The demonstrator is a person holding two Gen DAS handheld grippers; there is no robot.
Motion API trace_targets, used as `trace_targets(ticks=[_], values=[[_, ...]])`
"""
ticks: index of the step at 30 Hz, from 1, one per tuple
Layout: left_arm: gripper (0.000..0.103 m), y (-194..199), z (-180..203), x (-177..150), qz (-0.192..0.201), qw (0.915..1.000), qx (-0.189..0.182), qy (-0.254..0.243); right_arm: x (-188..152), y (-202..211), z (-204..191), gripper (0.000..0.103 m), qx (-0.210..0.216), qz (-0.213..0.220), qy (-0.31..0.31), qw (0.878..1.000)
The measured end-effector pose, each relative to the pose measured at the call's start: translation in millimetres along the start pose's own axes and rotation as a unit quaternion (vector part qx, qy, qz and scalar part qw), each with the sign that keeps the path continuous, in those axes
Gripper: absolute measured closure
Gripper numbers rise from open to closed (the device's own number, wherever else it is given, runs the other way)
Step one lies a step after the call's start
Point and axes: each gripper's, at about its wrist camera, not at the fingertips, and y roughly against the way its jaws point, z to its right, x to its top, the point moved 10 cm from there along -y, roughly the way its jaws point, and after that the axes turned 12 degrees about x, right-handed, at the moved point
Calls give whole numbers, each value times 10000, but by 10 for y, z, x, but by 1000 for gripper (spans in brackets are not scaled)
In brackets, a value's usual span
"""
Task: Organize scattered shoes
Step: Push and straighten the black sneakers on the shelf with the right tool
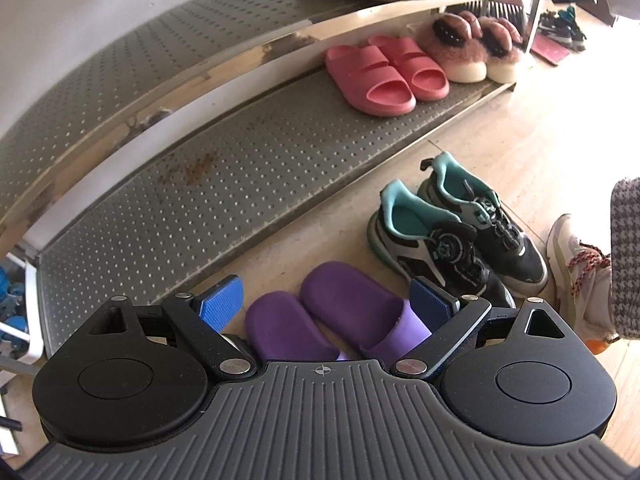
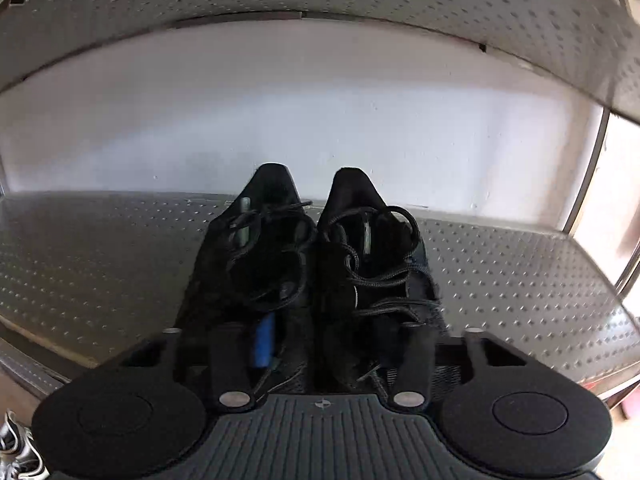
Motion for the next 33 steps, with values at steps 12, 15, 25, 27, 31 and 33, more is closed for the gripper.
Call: trace_targets(ticks=[12,15,25,27,31,33], values=[[9,-177,65,-149,-323,9994,19,-90,29,-31,985,82,-1515,371,166,9876],[9,-251,27,-191,-484,9988,20,11,-20,-31,1273,82,-1814,397,337,9820],[9,-393,10,-278,-777,9969,-1,85,-119,-163,1720,81,-2628,722,845,9584],[9,-371,7,-276,-750,9972,0,67,-124,-200,1698,73,-2596,738,856,9591],[9,-318,-12,-263,-672,9977,17,7,-120,-149,1560,38,-2258,852,610,9685],[9,-263,-41,-251,-587,9983,64,-11,-75,0,1469,21,-2314,885,504,9675]])
